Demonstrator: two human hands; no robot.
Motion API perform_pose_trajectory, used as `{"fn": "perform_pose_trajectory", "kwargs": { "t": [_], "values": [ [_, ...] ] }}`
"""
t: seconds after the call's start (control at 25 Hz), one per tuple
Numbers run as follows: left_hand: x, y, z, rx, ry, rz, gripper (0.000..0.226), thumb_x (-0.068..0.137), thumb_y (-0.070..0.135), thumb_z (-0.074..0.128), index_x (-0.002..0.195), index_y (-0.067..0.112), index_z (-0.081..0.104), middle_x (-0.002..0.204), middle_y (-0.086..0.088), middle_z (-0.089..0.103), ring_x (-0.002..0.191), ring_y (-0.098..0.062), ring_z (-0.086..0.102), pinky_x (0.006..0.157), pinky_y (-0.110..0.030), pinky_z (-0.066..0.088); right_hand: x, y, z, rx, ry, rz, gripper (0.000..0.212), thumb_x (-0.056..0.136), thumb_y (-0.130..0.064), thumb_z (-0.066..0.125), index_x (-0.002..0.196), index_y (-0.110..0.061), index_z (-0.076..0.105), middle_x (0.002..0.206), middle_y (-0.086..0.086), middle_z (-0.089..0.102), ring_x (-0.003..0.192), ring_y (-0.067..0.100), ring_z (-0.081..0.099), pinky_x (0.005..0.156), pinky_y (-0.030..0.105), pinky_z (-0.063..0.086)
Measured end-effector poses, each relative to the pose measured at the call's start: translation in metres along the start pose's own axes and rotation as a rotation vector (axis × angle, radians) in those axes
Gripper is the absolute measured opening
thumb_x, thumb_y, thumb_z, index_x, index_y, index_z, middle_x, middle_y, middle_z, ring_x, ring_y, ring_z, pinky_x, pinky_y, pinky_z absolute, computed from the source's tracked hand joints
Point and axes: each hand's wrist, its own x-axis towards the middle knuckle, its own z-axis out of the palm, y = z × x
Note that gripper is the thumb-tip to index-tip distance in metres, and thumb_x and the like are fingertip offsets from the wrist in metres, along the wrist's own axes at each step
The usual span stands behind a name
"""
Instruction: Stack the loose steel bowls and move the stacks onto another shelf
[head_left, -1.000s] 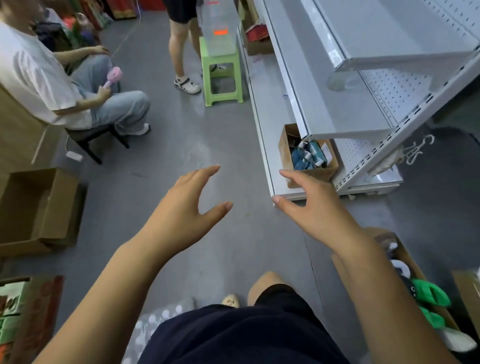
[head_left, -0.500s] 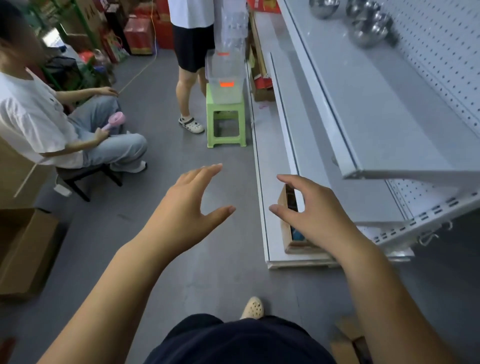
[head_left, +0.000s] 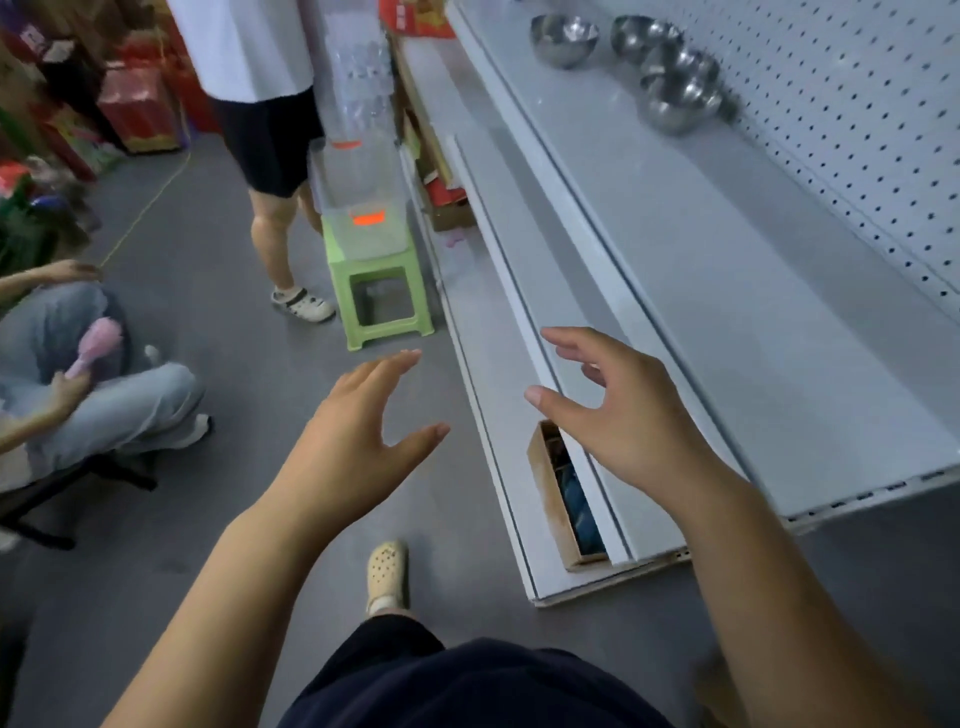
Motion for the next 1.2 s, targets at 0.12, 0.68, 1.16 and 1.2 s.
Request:
{"fn": "perform_pose_trajectory", "kwargs": {
  "t": [0.12, 0.68, 1.16, 1.2],
  "values": [
    [0.08, -0.03, -0.026, -0.009, -0.043, 0.129, 0.071, 0.087, 0.051, 0.071, 0.149, 0.032, 0.042, 0.148, 0.013, 0.049, 0.139, -0.011, 0.043, 0.105, -0.025, 0.035, 0.055, -0.014, 0.01, 0.034, 0.183, 0.047, 0.052, 0.091, -0.04, 0.077, 0.14, -0.037, 0.059, 0.133, -0.022, 0.061, 0.128, -0.007, 0.054, 0.115, 0.032, 0.045],
    [0.343, -0.052, -0.034, -0.101, -0.208, 0.458, 0.068, 0.091, 0.051, 0.067, 0.15, 0.026, 0.044, 0.152, 0.006, 0.049, 0.141, -0.014, 0.043, 0.11, -0.025, 0.032, 0.23, -0.034, -0.003, 0.071, 0.495, 0.31, 0.05, 0.091, -0.036, 0.079, 0.137, -0.032, 0.061, 0.123, -0.019, 0.059, 0.114, -0.002, 0.055, 0.096, 0.011, 0.044],
    [0.542, -0.019, 0.006, -0.123, -0.115, 0.565, 0.064, 0.093, 0.053, 0.065, 0.146, 0.022, 0.048, 0.152, 0.002, 0.048, 0.145, -0.018, 0.037, 0.115, -0.034, 0.033, 0.35, 0.025, -0.059, 0.075, 0.551, 0.466, 0.071, 0.091, -0.041, 0.076, 0.153, -0.031, 0.041, 0.15, -0.01, 0.048, 0.129, 0.009, 0.052, 0.109, 0.032, 0.045],
    [0.556, -0.018, 0.008, -0.107, -0.101, 0.572, 0.064, 0.093, 0.053, 0.064, 0.145, 0.02, 0.049, 0.154, 0.0, 0.047, 0.148, -0.02, 0.033, 0.118, -0.037, 0.031, 0.357, 0.026, -0.061, 0.085, 0.575, 0.479, 0.077, 0.091, -0.041, 0.076, 0.156, -0.032, 0.035, 0.152, -0.009, 0.046, 0.13, 0.011, 0.052, 0.109, 0.033, 0.045]
  ]
}}
